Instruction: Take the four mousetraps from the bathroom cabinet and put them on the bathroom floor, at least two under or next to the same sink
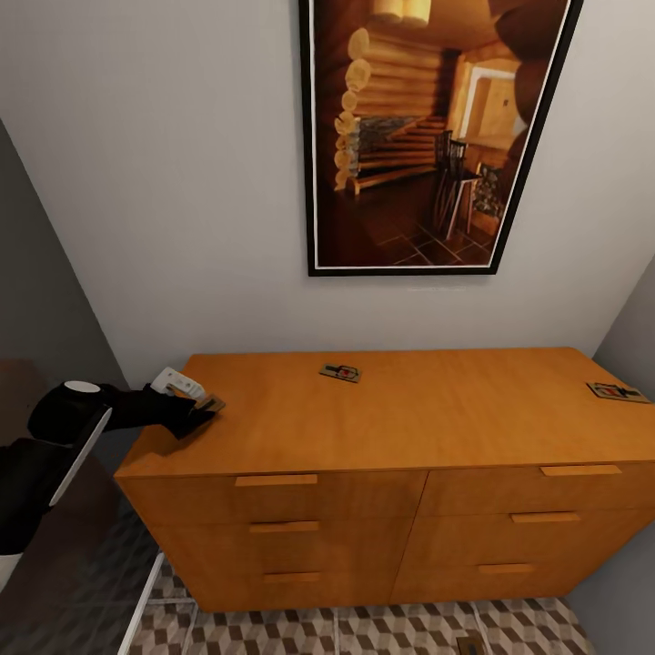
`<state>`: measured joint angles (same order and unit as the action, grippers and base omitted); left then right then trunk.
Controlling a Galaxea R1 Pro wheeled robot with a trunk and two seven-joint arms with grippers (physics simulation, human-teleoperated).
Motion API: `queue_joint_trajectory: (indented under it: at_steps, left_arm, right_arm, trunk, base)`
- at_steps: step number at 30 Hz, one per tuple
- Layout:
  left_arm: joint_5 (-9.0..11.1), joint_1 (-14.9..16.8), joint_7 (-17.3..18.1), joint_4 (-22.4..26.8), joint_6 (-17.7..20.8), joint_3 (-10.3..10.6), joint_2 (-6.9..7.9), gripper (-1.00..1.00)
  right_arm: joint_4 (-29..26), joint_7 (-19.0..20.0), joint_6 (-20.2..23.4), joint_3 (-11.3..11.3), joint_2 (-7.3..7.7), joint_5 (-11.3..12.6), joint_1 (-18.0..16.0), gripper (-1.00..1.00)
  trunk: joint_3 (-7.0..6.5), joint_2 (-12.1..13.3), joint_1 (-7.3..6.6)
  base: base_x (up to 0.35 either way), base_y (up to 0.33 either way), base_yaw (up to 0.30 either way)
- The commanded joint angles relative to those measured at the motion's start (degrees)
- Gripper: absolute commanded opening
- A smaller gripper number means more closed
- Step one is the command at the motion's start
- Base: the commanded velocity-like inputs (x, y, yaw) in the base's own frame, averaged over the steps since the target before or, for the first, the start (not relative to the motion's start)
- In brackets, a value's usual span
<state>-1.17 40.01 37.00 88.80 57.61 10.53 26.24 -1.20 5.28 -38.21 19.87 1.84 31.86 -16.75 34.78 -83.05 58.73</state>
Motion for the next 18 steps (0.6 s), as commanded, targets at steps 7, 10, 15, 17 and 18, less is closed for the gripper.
queue_joint_trajectory:
  at_steps: [7,10,15,17,18]
  left_arm:
    - [-0.2,0.0,0.2,0.0,0.2,-0.2,0.04,-1.0]
    - [-0.2,0.0,0.2,0.0,0.2,-0.1,0.03,-1.0]
    - [-0.2,0.0,0.2,0.0,0.2,0.0,0.04,-1.0]
    - [-0.2,0.0,0.2,0.0,0.2,0.0,0.04,-1.0]
    - [-0.2,0.0,0.2,0.0,0.2,0.1,0.04,-1.0]
  right_arm:
    - [0.1,0.8,-0.2,0.1,0.01,0.7,0.0,-1.0]
    - [0.1,0.8,-0.2,0.1,0.01,0.7,0.0,-1.0]
    - [0.1,0.8,-0.2,0.1,0.01,0.7,0.0,-1.0]
    - [0.1,0.8,-0.2,0.1,0.01,0.7,0.0,-1.0]
    - [0.1,0.8,-0.2,0.1,0.01,0.7,0.0,-1.0]
  trunk:
    - [0.06,0.0,0.0]
    - [0.06,0.0,0.0]
    - [0.06,0.0,0.0]
    - [0.06,0.0,0.0]
    - [0.06,0.0,0.0]
  base:
    - [-0.005,0.0,0.0]
    - [-0.154,0.0,0.0]
    - [-0.291,0.0,0.0]
    - [-0.322,0.0,0.0]
    - [-0.327,0.0,0.0]
